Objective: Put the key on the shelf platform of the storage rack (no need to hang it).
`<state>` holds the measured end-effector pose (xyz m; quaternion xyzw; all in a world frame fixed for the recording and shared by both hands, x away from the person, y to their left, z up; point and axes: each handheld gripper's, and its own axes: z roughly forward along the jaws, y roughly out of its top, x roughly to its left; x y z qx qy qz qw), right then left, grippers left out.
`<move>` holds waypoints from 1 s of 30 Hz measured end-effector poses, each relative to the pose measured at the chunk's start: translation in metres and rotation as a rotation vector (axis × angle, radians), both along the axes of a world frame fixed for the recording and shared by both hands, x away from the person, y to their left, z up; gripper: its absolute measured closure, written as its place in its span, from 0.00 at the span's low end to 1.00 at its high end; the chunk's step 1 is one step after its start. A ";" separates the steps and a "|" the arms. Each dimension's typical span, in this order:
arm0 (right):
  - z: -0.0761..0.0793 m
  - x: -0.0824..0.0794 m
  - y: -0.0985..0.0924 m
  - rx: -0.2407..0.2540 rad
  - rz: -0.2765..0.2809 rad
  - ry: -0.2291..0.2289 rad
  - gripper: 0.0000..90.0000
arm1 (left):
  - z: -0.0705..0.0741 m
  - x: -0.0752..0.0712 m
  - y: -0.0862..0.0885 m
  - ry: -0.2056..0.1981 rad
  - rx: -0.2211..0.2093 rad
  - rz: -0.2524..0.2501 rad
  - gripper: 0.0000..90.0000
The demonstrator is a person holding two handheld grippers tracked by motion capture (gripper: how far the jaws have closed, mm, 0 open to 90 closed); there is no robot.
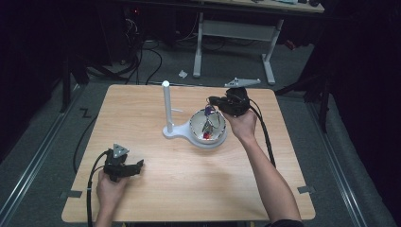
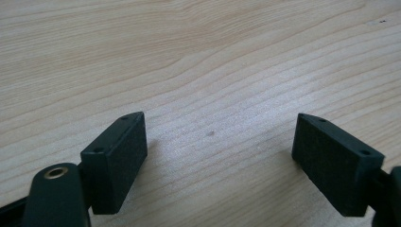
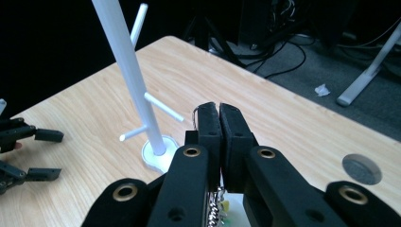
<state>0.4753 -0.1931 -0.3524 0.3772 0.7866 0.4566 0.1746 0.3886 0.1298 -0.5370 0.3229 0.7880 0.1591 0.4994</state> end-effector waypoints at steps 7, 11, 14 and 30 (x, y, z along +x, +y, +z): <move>-0.012 0.002 0.002 -0.003 -0.010 0.008 0.99 | 0.000 0.000 0.000 0.002 -0.005 0.009 0.21; -0.021 0.003 0.003 -0.011 -0.011 0.022 0.99 | 0.000 0.000 0.000 0.003 -0.006 0.010 0.21; -0.028 0.005 0.004 -0.025 -0.016 0.035 0.99 | 0.000 0.000 0.000 0.002 -0.005 0.009 0.21; -0.054 0.005 0.005 -0.043 -0.016 0.066 0.99 | 0.000 0.000 -0.001 0.003 -0.008 0.013 0.21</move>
